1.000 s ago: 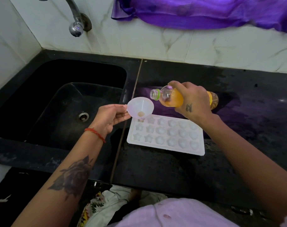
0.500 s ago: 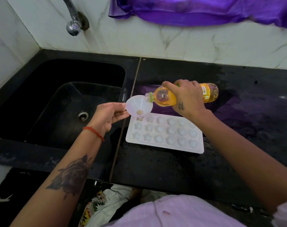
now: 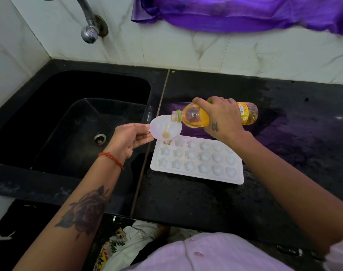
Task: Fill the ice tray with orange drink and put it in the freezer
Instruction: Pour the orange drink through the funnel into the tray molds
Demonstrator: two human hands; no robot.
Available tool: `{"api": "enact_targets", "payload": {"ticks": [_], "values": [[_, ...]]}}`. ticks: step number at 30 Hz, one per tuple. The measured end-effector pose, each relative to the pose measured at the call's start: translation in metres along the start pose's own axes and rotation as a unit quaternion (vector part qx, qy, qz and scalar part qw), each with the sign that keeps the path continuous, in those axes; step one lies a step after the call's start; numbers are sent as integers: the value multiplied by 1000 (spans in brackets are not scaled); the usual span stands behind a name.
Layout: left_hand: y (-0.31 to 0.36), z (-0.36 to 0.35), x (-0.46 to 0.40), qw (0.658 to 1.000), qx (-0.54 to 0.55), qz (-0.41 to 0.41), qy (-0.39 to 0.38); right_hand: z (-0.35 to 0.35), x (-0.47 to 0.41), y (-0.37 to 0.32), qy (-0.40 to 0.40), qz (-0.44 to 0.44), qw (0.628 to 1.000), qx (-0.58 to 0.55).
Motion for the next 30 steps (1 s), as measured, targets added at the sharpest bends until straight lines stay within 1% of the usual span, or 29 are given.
{"api": "enact_targets", "payload": {"ticks": [10,15,19,30], "values": [[12,-6,5,999,12,-26,-28,14,15,14,18,-46,996,-69],[13,-26,9,999,4,-29,-45,23,24,25,37,-57,996,-49],[6,-36,9,999,4,-18,-51,19,28,28,33,-53,998,-24],[-5,-38,5,999,-28,-6,-32,8,30,31,19,-50,999,11]]}}
Point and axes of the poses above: each hand's wrist, its own x-axis away from the middle knuckle, its own z-axis out of the back of the hand, y = z × x, the point moved 10 cm from there along -x, towards the middle knuckle, and after that the axes turned 2 degrees about x, right-handed, at the moved point
